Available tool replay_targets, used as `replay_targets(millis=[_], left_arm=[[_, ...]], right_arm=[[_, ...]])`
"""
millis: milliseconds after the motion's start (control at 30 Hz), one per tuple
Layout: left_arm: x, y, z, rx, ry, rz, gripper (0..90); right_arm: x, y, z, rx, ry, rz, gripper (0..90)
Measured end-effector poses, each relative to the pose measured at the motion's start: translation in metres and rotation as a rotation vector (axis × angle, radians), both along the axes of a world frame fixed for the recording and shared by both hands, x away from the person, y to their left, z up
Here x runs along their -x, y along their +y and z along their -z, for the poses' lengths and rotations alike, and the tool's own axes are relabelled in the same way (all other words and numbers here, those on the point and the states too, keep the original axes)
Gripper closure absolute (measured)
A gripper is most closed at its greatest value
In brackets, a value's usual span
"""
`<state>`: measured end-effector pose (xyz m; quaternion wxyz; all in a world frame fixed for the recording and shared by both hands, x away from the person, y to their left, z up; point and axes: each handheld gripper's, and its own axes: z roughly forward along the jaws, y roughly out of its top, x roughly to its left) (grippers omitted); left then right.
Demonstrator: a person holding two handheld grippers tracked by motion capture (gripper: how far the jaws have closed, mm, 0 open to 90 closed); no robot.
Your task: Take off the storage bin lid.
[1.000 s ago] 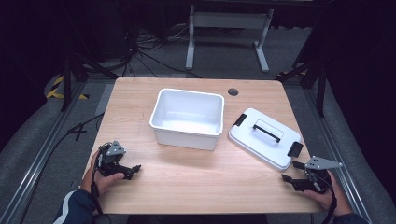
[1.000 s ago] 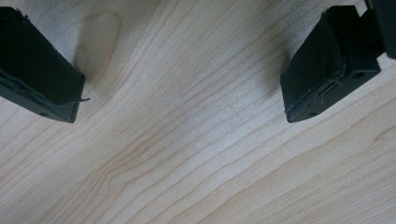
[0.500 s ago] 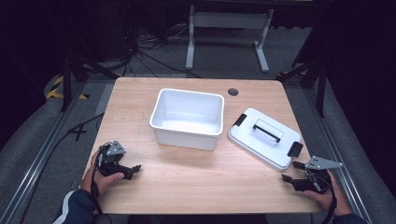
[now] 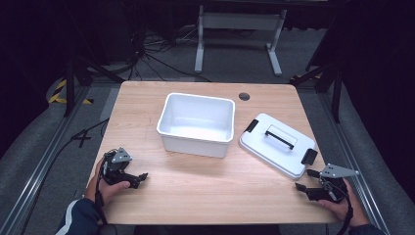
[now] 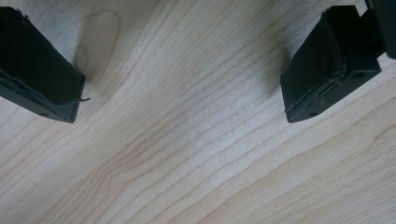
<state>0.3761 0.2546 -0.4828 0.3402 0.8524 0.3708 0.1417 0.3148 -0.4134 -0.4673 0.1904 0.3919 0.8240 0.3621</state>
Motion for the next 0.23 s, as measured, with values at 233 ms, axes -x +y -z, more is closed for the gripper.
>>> replay_targets(millis=[233], left_arm=[[0.0, -0.0008, 0.0001, 0.005, 0.005, -0.008, 0.1]], right_arm=[[0.0, -0.0001, -0.0001, 0.0, 0.001, -0.001, 24.2]])
